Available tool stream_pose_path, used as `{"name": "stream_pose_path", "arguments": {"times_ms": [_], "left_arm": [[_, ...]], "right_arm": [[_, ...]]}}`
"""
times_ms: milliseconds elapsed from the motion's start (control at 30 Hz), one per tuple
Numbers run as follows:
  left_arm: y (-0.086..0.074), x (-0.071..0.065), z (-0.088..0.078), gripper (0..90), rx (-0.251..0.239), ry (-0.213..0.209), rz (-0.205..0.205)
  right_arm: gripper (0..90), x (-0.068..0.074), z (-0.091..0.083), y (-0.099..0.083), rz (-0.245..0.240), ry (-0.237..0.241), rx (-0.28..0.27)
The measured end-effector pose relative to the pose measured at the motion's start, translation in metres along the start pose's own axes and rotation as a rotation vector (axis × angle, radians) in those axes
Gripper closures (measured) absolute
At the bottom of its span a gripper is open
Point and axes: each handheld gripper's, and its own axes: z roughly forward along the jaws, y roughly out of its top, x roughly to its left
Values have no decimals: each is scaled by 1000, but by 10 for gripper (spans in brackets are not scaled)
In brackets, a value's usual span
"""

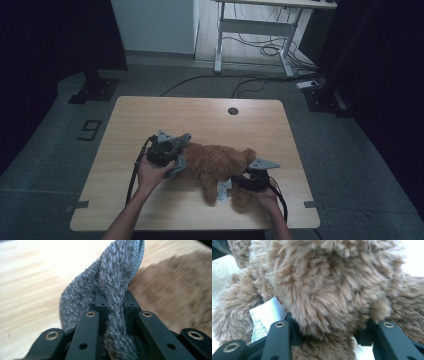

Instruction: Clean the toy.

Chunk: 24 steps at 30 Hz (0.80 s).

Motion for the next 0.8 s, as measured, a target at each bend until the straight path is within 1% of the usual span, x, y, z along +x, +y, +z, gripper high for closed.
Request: {"name": "stream_pose_path", "arguments": {"times_ms": [67,133,233,333,367,400,467,500,600,633,700,733,767,800], "left_arm": [[-11,7,4,783,23,2,-25],[-23,14,10,783,44,-16,-62],[-34,21,19,784,63,-41,-99],[-38,24,27,782,93,-50,-112],[-39,24,29,782,106,-48,-109],[-38,24,29,781,108,-47,-109],[-32,26,24,779,108,-42,-101],[-28,26,22,778,102,-37,-97],[-9,24,8,777,59,-29,-77],[2,21,3,776,32,-33,-65],[20,15,-3,775,-2,-42,-45],[27,11,-4,774,-15,-44,-35],[39,5,-5,774,-30,-55,-20],[45,1,-3,774,-40,-68,-18]], "right_arm": [[513,0,0,0,5,1,1],[514,-1,1,0,8,1,-1],[515,-3,1,1,5,0,-2],[516,-10,3,2,-1,-4,-8],[516,-13,4,2,1,-4,-14],[517,-17,5,3,4,-1,-19],[517,-21,6,3,1,8,-27],[517,-24,7,5,1,14,-20],[517,-25,9,8,-22,10,-11],[517,-25,9,8,-22,11,-10],[517,-26,10,8,-18,14,-15],[517,-26,10,8,-16,13,-14],[517,-26,10,8,-19,11,-14],[517,-26,10,8,-19,8,-15]]}}
